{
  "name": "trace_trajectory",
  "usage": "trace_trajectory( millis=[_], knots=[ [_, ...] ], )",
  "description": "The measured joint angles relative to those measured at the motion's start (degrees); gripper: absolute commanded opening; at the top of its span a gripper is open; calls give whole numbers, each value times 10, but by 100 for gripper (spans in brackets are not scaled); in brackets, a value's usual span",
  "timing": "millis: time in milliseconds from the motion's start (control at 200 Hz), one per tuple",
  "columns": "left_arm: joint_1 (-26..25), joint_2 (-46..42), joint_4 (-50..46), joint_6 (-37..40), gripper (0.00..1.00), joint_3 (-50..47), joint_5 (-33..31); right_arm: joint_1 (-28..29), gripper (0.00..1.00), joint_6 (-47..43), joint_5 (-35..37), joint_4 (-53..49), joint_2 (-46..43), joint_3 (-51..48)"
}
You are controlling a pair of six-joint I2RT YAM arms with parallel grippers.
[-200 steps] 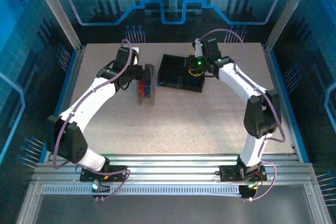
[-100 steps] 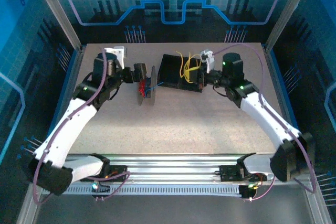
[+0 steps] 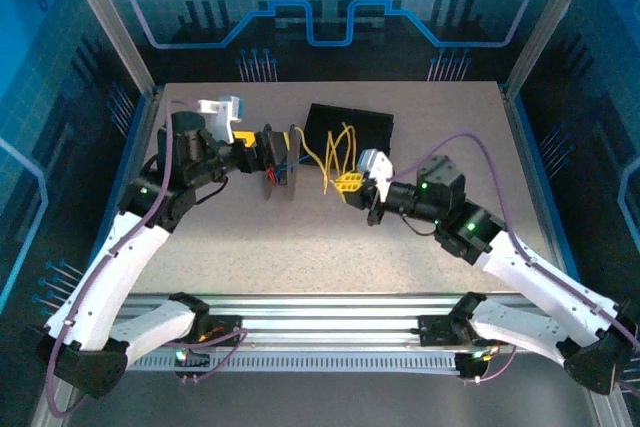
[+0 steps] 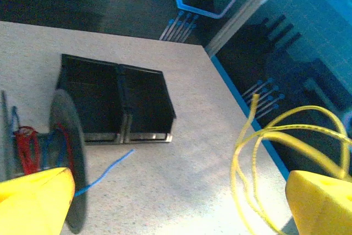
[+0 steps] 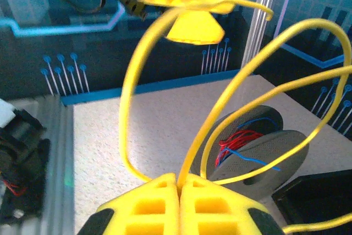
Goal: Wrap the cables
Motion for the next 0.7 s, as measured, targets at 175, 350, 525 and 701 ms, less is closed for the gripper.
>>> trace_trajectory(
  millis=[175,350,525,701],
  knots=[
    [-3,0,0,-33,99,-5,14,92,0,-96,157,14,25,-30],
    [-3,-1,-3,-50,99,-22,10,141,0,-158,265,51,73,-40],
    [1,0,-19,-51,99,-23,-37,164,0,-192,339,120,117,-50],
    [38,39,-43,-50,99,-19,-76,179,0,-230,401,195,187,-64]
  ],
)
